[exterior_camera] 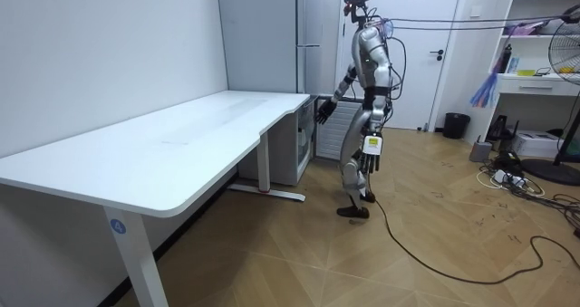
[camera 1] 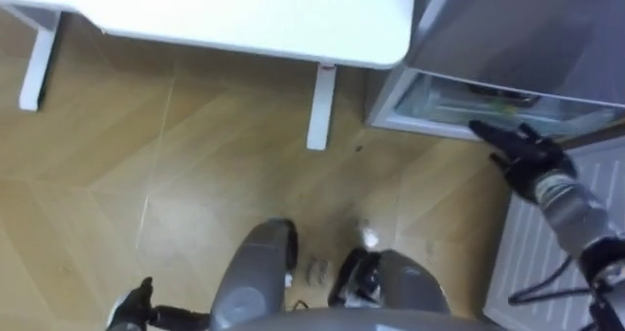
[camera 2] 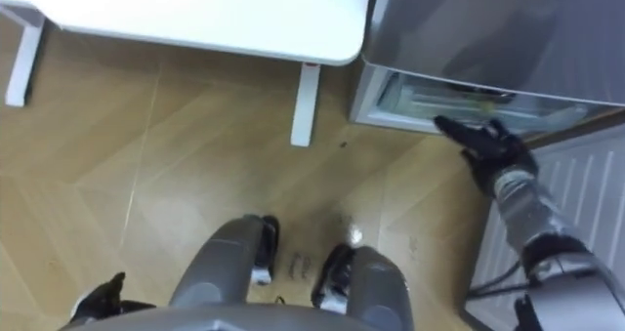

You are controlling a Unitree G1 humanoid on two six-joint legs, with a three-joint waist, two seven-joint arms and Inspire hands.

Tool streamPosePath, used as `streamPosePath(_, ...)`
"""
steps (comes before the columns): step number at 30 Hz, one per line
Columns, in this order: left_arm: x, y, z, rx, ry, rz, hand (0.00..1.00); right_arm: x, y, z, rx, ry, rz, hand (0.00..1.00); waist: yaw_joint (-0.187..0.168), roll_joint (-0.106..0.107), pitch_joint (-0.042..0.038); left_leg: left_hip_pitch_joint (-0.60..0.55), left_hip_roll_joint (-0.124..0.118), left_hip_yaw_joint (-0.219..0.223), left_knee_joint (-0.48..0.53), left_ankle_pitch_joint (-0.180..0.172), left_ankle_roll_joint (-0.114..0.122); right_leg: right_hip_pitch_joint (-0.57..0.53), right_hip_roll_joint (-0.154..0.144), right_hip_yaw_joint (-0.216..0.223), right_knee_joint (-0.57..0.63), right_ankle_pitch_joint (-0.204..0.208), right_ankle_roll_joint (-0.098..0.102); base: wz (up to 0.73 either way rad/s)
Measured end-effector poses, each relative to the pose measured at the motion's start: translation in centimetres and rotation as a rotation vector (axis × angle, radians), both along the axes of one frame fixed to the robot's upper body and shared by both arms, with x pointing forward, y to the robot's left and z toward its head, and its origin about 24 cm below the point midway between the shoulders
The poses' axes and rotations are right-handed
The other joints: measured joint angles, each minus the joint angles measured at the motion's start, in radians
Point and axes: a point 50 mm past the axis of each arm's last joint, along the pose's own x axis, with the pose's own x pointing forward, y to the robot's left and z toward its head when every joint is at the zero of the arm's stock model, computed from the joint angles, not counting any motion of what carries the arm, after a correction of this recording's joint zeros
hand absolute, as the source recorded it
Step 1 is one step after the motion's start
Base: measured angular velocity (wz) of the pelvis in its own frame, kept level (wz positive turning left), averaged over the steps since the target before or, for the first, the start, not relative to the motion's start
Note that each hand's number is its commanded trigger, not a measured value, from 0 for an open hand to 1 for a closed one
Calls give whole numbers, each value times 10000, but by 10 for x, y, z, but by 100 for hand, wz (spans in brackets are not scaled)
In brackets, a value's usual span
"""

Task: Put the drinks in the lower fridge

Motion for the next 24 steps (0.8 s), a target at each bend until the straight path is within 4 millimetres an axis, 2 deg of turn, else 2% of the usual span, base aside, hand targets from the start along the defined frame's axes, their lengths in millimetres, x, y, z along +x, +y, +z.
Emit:
streamPosePath(1, 2, -3, -1, -49, -44, 9, 0, -5, 4, -5, -68, 192, 178, 0, -140, 60, -65, 251, -30, 2, -228, 34, 59, 252, 25, -6, -252, 78, 67, 5)
streamPosePath(2, 3, -5, -1, -66, -60, -75, 0, -12, 7, -10, -32, 374, 176, 0, -205, 77, -86, 633, -47, 15, -573, 92, 147, 557, 35, 27, -546, 183, 119, 4)
streamPosePath(6, 0, -7, -2, -10, -41, 60, 0, -27, 8, -17, -661, 929, 589, 0, -201, 100, -160, 1562, -54, 380, -1276, 180, 208, 1243, 85, 361, -1105, 357, 247, -21)
streamPosePath(10, -18, -10, -5, 203, 339, 251, 0, -31, 9, -11, -1891, 758, 1250, 0, -556, -45, -246, 2747, -214, 605, -2153, 297, 211, 2180, 102, 535, -1803, 496, 349, -15)
streamPosePath(11, -21, -12, -6, 215, 417, 341, 0, -30, 7, -6, -2321, 586, 1178, 0, -754, -87, -274, 3049, -224, 610, -2392, 352, 200, 2461, 156, 544, -2124, 591, 379, -6)
streamPosePath(14, -27, -11, -6, 291, 519, 526, 0, -27, 6, 11, -3585, -56, 1155, 0, -1003, -299, -358, 3697, -210, 719, -2859, 390, 173, 3103, 269, 597, -2701, 742, 416, -10)
streamPosePath(17, -24, -11, -6, 358, 280, 961, 0, -33, 2, 19, -4678, 30, 1160, 0, -1145, -388, -370, 4110, -195, 852, -3207, 399, 162, 3463, 419, 727, -3036, 908, 461, -14)
streamPosePath(21, -23, -15, -7, 300, 224, 1055, 0, -36, 5, 28, -5702, -167, 1354, 0, -1289, -388, -348, 4570, -211, 1117, -3637, 410, 181, 3629, 427, 1078, -3044, 970, 498, -29)
streamPosePath(23, -23, -13, -6, 445, 145, 970, 0, -31, 4, 46, -6768, -666, 1342, 0, -1452, -461, -300, 4916, -216, 1190, -3821, 415, 184, 3938, 469, 1204, -3282, 1038, 534, -15)
streamPosePath(24, -22, -11, -5, 493, 90, 990, 0, -32, 2, 48, -6931, -640, 1260, 0, -1495, -505, -268, 5013, -213, 1200, -3855, 415, 184, 3999, 489, 1250, -3393, 1067, 544, -21)
